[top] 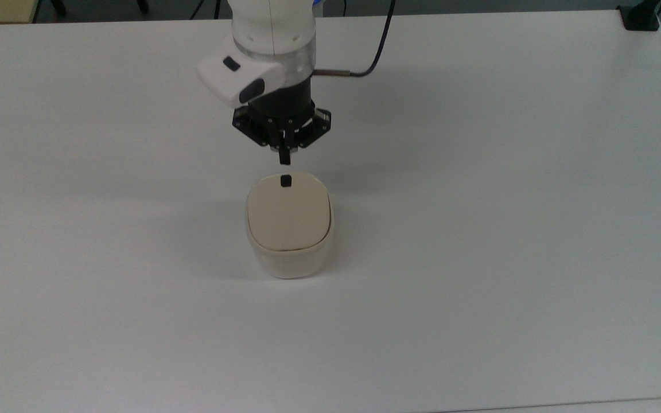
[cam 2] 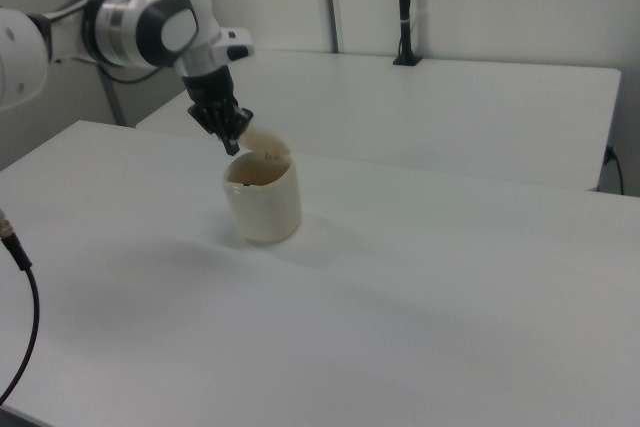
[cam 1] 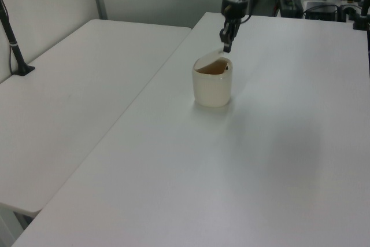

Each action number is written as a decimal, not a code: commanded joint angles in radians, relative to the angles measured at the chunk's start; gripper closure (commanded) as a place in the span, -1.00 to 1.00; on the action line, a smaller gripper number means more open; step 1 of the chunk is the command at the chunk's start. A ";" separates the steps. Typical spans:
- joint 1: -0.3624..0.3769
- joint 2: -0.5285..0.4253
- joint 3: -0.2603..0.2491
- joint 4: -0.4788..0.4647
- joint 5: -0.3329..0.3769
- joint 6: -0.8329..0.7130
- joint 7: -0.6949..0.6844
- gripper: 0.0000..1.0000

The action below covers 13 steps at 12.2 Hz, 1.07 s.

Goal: Open the trash bin
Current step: 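Lift the gripper up away from the bin as the lid pops open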

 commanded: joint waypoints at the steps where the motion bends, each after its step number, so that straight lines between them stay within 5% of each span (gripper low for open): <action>1: -0.009 -0.140 -0.012 -0.023 -0.005 -0.211 -0.057 1.00; 8: -0.081 -0.303 -0.006 -0.106 -0.011 -0.305 -0.162 0.91; 10: -0.138 -0.314 0.032 -0.107 -0.007 -0.307 -0.171 0.86; 12: -0.153 -0.315 0.046 -0.107 -0.005 -0.308 -0.171 0.52; 13: -0.152 -0.312 0.042 -0.104 -0.005 -0.308 -0.174 -0.15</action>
